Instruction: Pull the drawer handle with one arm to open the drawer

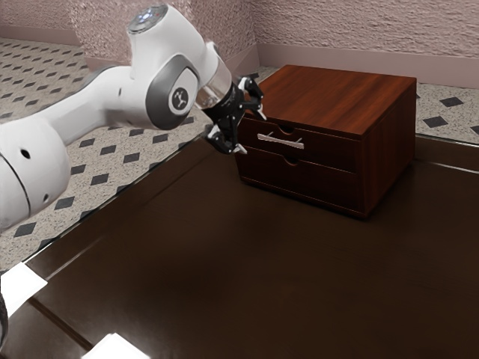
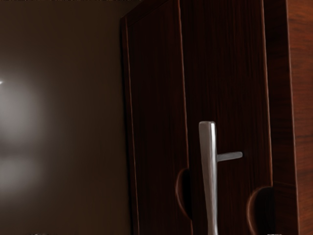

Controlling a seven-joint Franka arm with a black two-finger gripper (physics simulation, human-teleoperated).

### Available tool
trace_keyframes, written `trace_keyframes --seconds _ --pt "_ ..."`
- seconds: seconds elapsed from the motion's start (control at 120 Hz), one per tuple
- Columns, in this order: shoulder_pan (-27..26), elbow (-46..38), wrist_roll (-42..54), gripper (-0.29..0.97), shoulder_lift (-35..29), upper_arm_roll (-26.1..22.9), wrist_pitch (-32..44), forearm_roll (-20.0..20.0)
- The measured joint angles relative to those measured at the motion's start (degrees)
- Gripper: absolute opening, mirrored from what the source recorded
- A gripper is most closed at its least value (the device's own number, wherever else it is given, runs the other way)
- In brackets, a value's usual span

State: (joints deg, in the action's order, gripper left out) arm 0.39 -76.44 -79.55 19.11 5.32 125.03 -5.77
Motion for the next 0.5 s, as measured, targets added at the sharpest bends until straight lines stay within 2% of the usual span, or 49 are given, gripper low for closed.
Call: trace_keyframes --seconds 0.5 --pt "-0.04 2.87 -2.46 0.48 5.27 -1.23 4.84 0.04"
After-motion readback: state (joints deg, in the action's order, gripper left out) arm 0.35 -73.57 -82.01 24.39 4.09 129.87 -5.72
